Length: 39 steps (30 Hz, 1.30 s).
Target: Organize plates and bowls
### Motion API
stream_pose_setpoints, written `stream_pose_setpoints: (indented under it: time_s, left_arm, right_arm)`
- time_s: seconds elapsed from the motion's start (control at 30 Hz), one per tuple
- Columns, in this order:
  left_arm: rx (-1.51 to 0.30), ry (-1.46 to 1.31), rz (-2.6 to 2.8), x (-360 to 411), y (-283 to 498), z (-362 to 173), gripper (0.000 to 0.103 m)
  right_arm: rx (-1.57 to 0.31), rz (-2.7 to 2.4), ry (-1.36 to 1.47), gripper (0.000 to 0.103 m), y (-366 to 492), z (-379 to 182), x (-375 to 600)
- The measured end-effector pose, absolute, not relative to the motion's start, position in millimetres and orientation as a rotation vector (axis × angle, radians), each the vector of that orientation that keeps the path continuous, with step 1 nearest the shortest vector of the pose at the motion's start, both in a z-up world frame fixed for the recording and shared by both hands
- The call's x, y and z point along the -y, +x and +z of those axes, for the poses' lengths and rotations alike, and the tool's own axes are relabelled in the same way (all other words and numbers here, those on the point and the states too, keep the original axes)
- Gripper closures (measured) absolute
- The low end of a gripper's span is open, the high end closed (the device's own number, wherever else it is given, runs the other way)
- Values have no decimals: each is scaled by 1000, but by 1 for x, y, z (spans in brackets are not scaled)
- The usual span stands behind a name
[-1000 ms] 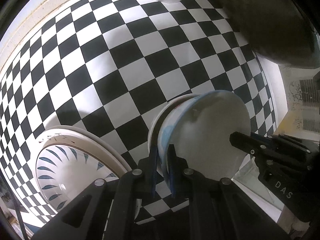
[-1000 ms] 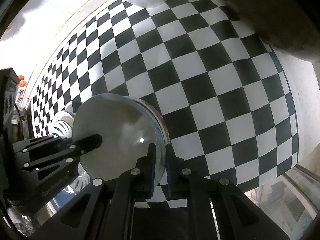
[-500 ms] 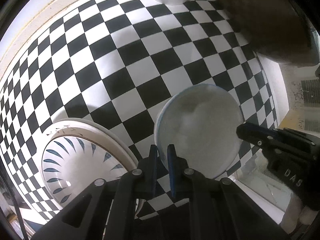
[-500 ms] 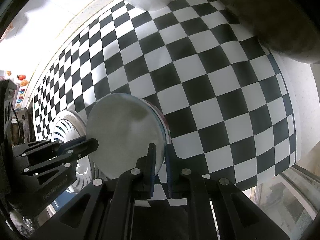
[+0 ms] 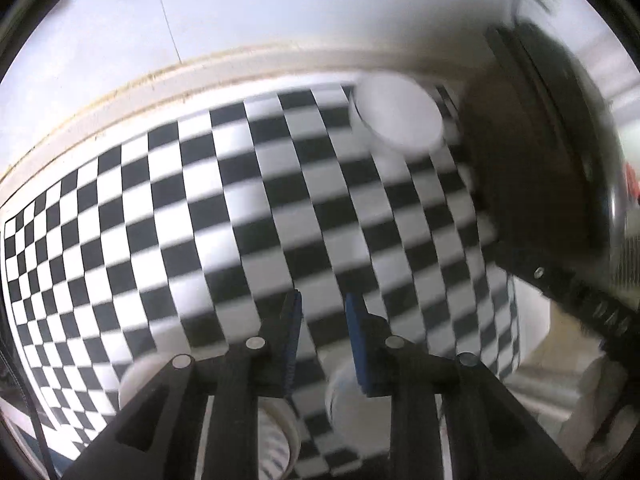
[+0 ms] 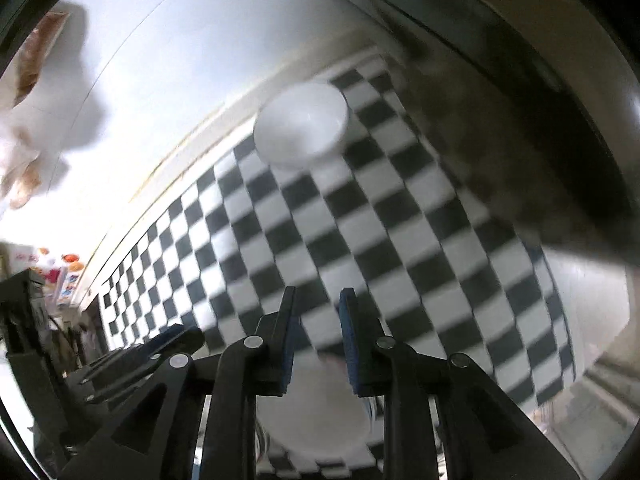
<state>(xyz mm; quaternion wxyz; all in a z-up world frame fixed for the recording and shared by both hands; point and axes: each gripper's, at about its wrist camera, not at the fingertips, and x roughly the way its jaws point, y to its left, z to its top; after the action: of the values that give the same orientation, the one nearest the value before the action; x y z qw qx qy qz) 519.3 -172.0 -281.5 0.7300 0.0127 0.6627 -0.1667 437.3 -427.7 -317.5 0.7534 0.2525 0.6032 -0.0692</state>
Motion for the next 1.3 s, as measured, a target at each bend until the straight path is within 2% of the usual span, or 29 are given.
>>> stream_pose_setpoints:
  time_s: [0.17, 0.3, 0.5, 0.8, 0.97, 1.07, 1.1, 1.3]
  left_arm:
    - [-1460, -5, -319, 172, 572, -292, 82]
    - [-1493, -74, -307, 172, 606, -308, 82]
    - [-1541, -149, -321, 183, 636, -328, 82]
    - [-1668, -199, -477, 235, 678, -374, 81]
    - [-1733, -125, -496, 260, 690, -398, 81]
    - [-1735, -67, -496, 273, 688, -412, 85]
    - [-1726, -59, -499, 275, 686, -413, 90]
    - [-1678, -40, -486, 269, 686, -408, 94]
  right_arm:
    - [-1334, -142, 237, 80, 502, -329, 394]
    - [-1418, -156, 358, 80, 532, -365, 404]
    - [-1406, -229, 461, 80, 551, -390, 421]
    - [-1408, -271, 423, 80, 563, -397, 423]
    - [-1408, -291, 435, 80, 563, -396, 427]
    - [-1408, -301, 427, 80, 561, -394, 427]
    - [-1408, -304, 428, 80, 561, -394, 428]
    - [-1410, -303, 416, 80, 560, -391, 427]
